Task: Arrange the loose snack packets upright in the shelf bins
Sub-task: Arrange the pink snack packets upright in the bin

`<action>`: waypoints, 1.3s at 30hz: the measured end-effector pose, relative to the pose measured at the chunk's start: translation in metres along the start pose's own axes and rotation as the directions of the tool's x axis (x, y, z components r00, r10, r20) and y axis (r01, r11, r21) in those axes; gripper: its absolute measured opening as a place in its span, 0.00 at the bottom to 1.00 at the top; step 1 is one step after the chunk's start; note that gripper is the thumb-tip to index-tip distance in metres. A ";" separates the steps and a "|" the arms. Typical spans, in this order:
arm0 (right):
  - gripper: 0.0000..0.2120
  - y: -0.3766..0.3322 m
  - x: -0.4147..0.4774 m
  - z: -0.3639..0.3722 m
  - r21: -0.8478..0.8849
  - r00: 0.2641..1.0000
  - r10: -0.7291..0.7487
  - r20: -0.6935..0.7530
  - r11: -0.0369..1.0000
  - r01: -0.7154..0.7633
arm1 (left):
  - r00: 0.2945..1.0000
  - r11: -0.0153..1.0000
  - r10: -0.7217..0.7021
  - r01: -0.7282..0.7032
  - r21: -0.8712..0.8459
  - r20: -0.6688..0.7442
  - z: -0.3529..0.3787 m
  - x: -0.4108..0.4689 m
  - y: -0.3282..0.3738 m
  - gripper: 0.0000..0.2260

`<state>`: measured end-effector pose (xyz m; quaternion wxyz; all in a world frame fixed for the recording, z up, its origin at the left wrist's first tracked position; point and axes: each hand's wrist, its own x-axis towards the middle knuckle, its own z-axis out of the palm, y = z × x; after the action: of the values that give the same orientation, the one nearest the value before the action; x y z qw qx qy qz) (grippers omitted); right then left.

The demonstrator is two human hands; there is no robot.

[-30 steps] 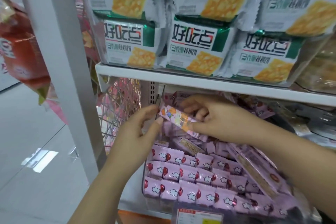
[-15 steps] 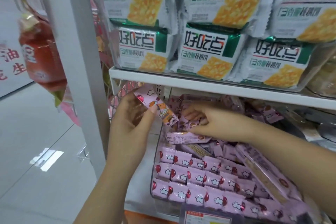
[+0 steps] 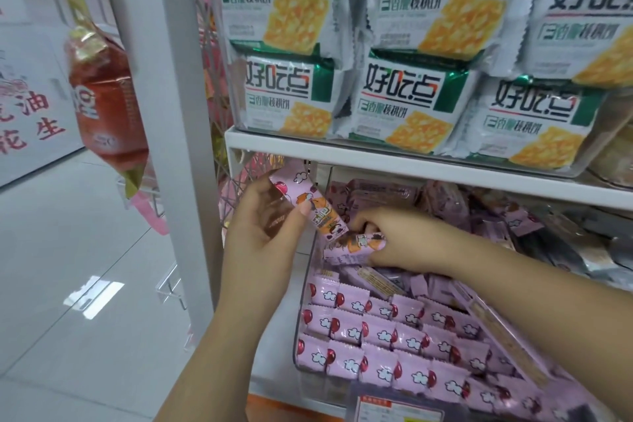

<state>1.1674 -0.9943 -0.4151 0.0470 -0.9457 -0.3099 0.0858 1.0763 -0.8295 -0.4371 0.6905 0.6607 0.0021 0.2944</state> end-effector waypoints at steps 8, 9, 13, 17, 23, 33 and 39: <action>0.20 0.001 -0.055 -0.021 0.180 0.985 0.031 -0.170 0.984 0.000 | 0.999 0.998 0.021 -0.023 0.062 0.030 0.004 -0.005 0.005 0.13; 0.20 0.002 -0.062 -0.023 0.201 0.983 0.033 -0.181 0.980 0.004 | 0.998 0.995 0.027 -0.032 0.093 0.060 0.005 -0.007 0.006 0.12; 0.18 0.000 -0.085 -0.026 0.265 0.990 -0.059 -0.129 0.960 0.091 | 0.990 0.984 0.024 -0.049 0.173 0.142 0.006 -0.012 0.009 0.15; 0.18 -0.002 -0.100 -0.028 0.227 0.973 -0.187 -0.137 0.950 0.215 | 0.961 0.964 -0.008 -0.066 0.258 0.275 0.010 -0.018 0.016 0.18; 0.15 -0.001 -0.114 -0.030 0.122 0.863 -0.366 -0.347 0.895 0.428 | 0.916 0.960 -0.068 -0.047 0.275 0.395 0.016 -0.028 0.022 0.16; 0.19 -0.003 -0.116 -0.029 0.052 0.708 -0.410 -0.575 0.845 0.532 | 0.938 0.992 -0.051 0.009 0.123 0.344 0.025 -0.029 0.029 0.12; 0.16 -0.004 -0.106 -0.027 0.090 0.743 -0.387 -0.546 0.855 0.511 | 0.867 0.986 -0.165 0.132 0.103 0.470 0.018 -0.027 0.029 0.12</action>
<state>1.0858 -1.0554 -0.3742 0.2574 -0.8178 -0.4938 -0.1454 1.0495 -0.8584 -0.4187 0.6674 0.7337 -0.1071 0.0687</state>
